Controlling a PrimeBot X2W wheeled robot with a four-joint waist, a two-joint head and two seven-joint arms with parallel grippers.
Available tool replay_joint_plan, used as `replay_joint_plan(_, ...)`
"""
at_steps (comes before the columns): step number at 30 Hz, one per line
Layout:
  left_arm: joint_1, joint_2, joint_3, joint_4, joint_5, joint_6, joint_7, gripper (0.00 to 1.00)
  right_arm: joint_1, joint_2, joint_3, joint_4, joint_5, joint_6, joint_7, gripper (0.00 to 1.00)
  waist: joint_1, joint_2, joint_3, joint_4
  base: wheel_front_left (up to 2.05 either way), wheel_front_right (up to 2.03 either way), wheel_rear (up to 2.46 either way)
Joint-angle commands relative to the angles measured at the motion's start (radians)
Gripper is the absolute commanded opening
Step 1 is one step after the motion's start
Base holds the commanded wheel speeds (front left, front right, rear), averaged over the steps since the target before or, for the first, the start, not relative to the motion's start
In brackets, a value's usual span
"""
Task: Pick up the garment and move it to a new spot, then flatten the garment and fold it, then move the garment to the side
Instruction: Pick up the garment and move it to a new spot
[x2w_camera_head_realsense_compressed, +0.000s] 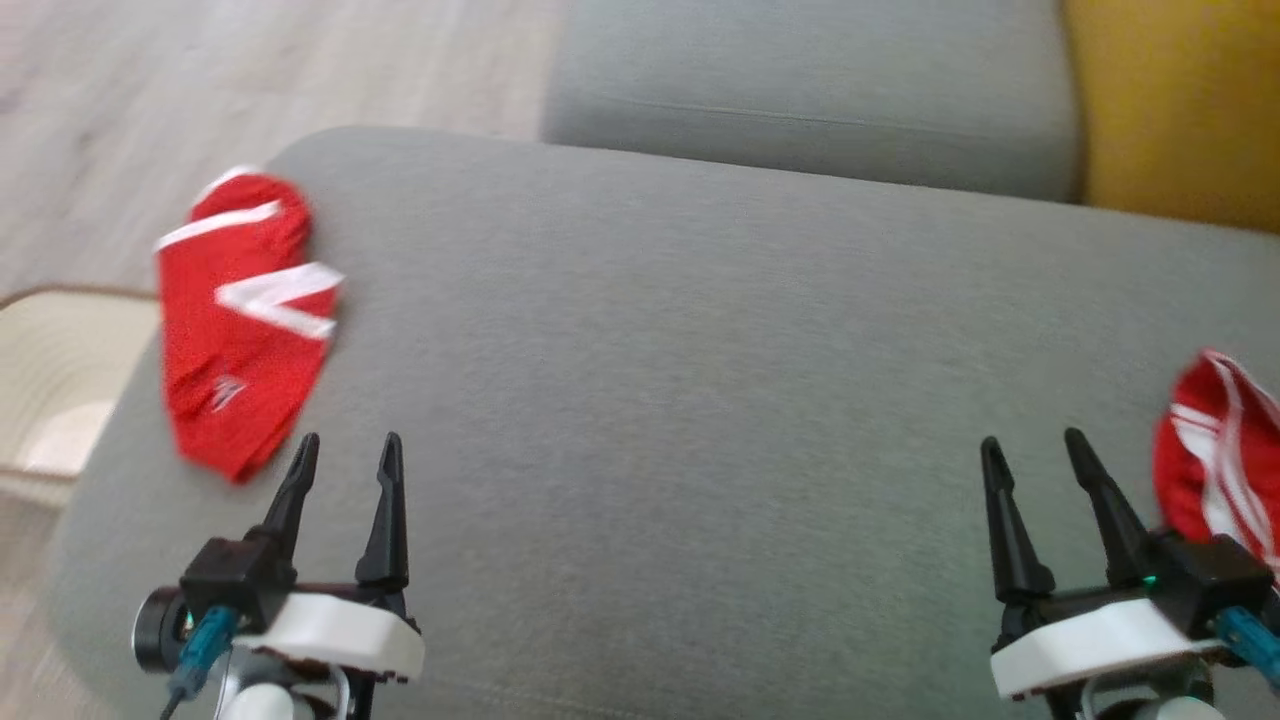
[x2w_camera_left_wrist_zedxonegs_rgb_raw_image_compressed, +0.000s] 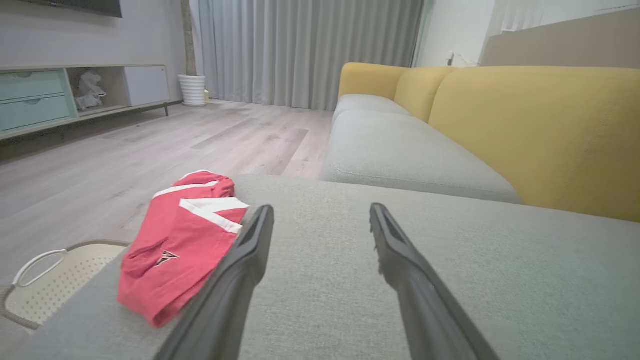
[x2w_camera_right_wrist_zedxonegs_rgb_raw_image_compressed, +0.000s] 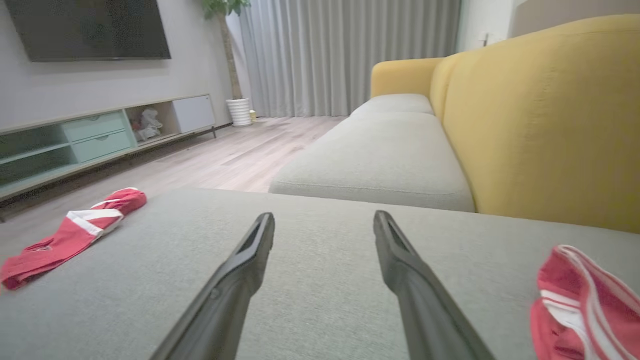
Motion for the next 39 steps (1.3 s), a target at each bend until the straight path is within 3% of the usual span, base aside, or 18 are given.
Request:
replay_joint_plan(1, -0.061, 0.0, 0.039, -0.039, 0.003, 0.004, -0.006, 1.0, -0.017, -0.006, 0.028, -0.041, 0.002, 0.007, 0.001, 1.0, 0.0, 0.0, -0.007, 0.075, 0.0, 0.0, 0.0)
replay_joint_plan(11, -0.049, 0.015, 0.076, -0.045, 0.013, 0.006, -0.006, 1.0, -0.015, -0.006, 0.05, -0.056, 0.002, 0.007, 0.009, 1.0, 0.0, 0.0, -0.007, 0.176, 0.0, 0.0, 0.0)
replay_joint_plan(24, -0.041, 0.011, 0.103, -0.062, 0.012, 0.009, -0.006, 1.0, -0.024, -0.006, 0.053, -0.068, -0.004, 0.007, 0.026, 1.0, 0.0, 0.0, 0.02, 0.178, 0.0, 0.0, 0.0)
replay_joint_plan(34, -0.156, 0.001, 0.142, -0.032, -0.038, -0.035, -0.006, 1.0, -0.1, -0.006, 0.046, -0.136, -0.062, 0.007, 0.083, 1.0, 0.0, 0.0, 0.203, 0.141, 0.0, 0.0, 0.0)
replay_joint_plan(39, -0.3, 0.001, 0.207, 0.076, -0.073, -0.07, -0.006, 1.0, -0.163, -0.006, 0.041, -0.192, -0.117, 0.007, 0.127, 1.0, 0.0, 0.0, 0.344, 0.114, 0.0, 0.0, 0.0)
